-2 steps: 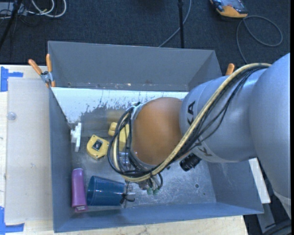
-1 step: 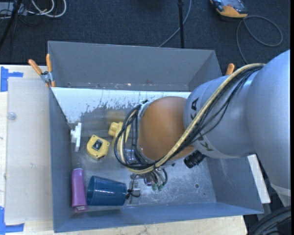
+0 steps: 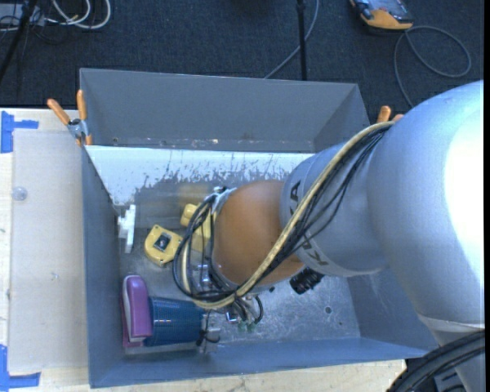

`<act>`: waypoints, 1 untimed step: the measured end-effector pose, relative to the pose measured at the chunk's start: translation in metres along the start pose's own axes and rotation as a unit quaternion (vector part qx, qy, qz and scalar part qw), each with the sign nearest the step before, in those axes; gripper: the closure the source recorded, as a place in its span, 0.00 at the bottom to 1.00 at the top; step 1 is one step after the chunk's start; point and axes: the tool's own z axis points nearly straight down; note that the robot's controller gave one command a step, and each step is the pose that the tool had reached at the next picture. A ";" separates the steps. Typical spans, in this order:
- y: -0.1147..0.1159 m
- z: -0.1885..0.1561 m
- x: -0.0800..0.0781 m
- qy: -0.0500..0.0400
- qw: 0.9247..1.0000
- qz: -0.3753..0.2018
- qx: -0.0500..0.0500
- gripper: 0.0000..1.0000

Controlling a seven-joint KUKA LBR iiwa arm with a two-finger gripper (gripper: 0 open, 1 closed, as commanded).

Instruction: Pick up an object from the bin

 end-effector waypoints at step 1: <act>0.008 0.014 0.002 -0.003 0.991 -0.133 0.000 1.00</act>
Offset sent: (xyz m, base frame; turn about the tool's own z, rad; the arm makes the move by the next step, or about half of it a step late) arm 0.0000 0.0000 0.0000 0.0000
